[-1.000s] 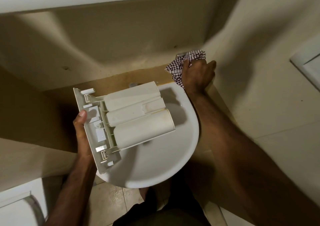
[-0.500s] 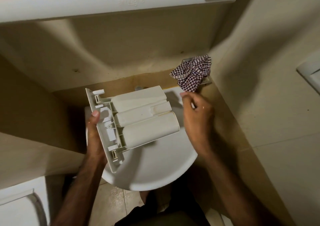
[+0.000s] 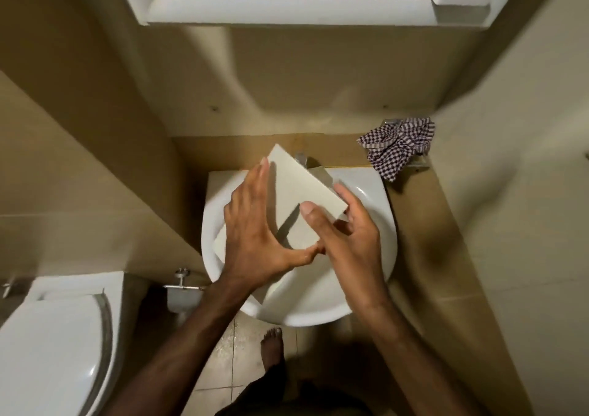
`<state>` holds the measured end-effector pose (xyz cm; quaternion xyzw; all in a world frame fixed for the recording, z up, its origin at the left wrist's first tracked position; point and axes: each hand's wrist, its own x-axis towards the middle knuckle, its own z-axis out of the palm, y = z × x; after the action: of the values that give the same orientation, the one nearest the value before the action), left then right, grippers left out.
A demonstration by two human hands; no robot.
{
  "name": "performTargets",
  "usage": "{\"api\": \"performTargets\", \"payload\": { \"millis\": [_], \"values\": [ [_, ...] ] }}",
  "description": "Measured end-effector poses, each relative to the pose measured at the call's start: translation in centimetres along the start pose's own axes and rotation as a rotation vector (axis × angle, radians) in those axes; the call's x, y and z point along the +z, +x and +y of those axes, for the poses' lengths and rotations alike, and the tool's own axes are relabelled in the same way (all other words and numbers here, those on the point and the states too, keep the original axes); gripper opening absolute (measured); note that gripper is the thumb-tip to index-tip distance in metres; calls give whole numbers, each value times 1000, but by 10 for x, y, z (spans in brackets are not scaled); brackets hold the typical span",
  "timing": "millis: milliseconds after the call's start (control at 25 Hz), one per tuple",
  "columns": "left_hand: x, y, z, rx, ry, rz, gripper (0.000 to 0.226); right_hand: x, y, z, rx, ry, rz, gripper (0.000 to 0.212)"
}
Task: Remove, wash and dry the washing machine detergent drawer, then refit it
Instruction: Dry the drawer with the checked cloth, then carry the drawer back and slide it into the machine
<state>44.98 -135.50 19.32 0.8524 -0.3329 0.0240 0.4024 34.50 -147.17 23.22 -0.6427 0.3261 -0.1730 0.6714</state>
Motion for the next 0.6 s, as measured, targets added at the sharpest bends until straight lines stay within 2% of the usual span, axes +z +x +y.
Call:
{"api": "performTargets", "payload": {
  "millis": [80,120,200,240,400,480,520,600],
  "values": [
    [5,-4,5,124,152,-26,134,-11,10,3,37,-10,21,83],
    [7,-6,5,176,231,-34,132,-17,14,7,41,-5,13,71],
    [11,-11,4,244,363,-44,131,-26,16,15,12,8,-45,34],
    [10,-14,3,257,401,-48,130,-28,15,20,0,19,-82,24],
    [-4,-41,-2,263,517,-27,130,-29,7,46,1,111,-177,34],
    [-15,-73,3,117,420,74,117,-23,-1,58,13,141,-192,35],
    [-18,-94,13,-24,281,192,98,-21,-5,62,19,163,-197,36],
    [-23,-133,36,-437,-160,546,43,-14,-14,70,6,185,-214,39]
  ]
}}
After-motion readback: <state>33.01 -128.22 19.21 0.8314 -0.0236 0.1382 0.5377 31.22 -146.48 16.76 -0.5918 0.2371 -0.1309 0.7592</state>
